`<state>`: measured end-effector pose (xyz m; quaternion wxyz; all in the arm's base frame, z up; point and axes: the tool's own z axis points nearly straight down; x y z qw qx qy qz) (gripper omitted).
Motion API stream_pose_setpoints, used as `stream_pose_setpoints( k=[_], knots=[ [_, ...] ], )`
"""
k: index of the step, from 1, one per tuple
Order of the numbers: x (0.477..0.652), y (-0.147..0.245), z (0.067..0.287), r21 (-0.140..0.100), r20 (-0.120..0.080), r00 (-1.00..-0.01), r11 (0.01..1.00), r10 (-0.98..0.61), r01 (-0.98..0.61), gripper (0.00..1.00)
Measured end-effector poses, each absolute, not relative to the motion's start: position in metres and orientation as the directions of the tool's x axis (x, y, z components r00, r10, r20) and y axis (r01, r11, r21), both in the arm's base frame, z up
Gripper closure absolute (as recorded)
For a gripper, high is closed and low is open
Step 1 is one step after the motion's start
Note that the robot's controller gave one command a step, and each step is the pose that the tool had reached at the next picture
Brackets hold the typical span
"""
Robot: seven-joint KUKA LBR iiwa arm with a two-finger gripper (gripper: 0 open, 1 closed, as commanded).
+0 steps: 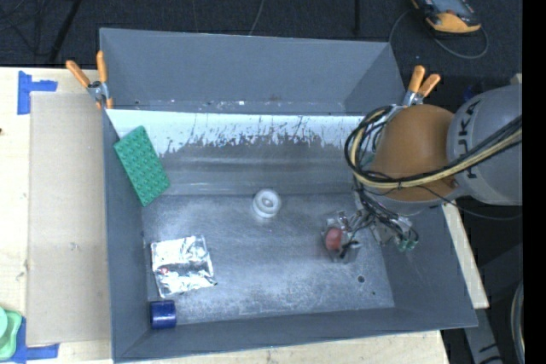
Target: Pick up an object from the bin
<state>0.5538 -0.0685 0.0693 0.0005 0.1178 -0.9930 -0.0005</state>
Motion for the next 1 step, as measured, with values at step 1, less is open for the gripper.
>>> stream_pose_setpoints(
  k=[1],
  knots=[
    [0.5337,-0.0545,0.2008,-0.002,-0.007,-0.974,0.974,-0.225,-0.225,1.0]
  ],
)
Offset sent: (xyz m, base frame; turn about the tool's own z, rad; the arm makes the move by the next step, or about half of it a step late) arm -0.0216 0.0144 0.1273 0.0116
